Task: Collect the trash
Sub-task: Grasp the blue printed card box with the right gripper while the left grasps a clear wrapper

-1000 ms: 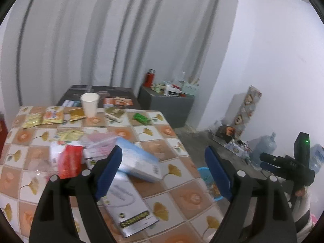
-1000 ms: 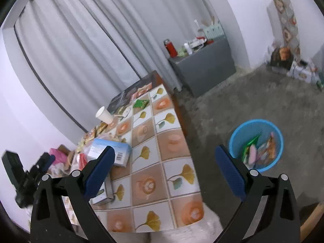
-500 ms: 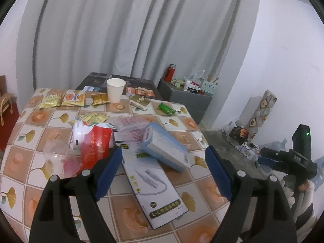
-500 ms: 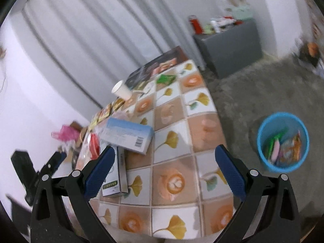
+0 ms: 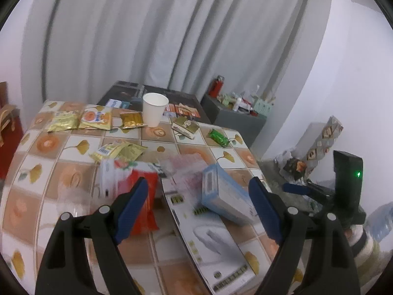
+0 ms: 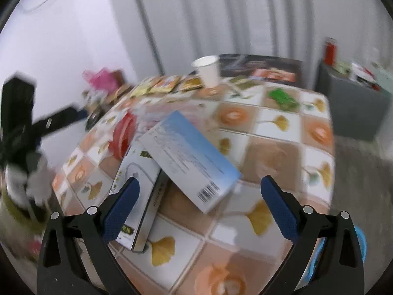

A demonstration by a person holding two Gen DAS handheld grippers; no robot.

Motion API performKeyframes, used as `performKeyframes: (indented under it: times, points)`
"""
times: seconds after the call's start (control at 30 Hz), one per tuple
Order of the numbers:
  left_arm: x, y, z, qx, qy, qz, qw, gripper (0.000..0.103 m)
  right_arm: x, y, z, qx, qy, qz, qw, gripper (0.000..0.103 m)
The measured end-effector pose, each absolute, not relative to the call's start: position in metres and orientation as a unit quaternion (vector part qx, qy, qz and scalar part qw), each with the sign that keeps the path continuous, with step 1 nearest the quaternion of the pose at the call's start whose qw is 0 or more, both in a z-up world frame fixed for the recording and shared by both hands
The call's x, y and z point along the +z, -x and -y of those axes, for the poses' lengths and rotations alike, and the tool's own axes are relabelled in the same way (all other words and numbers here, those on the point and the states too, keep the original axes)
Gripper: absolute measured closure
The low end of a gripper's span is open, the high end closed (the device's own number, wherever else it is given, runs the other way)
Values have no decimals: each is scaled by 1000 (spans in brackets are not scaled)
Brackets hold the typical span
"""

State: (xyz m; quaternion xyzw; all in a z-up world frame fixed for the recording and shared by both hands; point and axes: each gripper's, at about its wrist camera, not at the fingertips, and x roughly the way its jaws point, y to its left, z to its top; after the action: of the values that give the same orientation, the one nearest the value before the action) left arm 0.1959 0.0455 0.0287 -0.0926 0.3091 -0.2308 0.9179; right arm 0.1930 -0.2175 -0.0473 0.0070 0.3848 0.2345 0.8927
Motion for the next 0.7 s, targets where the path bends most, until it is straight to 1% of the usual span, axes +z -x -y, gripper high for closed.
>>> performKeyframes:
  times: [0.17, 0.3, 0.43, 0.5, 0.63, 0.7]
  points:
    - [29, -253, -39, -272, 68, -359, 890, 21, -59, -225, 191, 279, 75, -388, 875, 8]
    - [18, -297, -29, -284, 50, -415, 863, 21, -69, -245, 180, 311, 108, -397, 857, 8]
    - [6, -319, -18, -294, 25, -445, 846, 23, -80, -257, 168, 341, 137, -410, 835, 8]
    - [-1, -329, -16, -292, 21, -464, 836, 31, -86, -263, 163, 354, 141, -422, 823, 8]
    - [-14, -344, -14, -297, 22, -499, 814, 42, -95, -270, 157, 365, 151, -432, 811, 8]
    - [-16, -346, -11, -299, 16, -505, 810, 47, -96, -273, 156, 369, 146, -434, 809, 8]
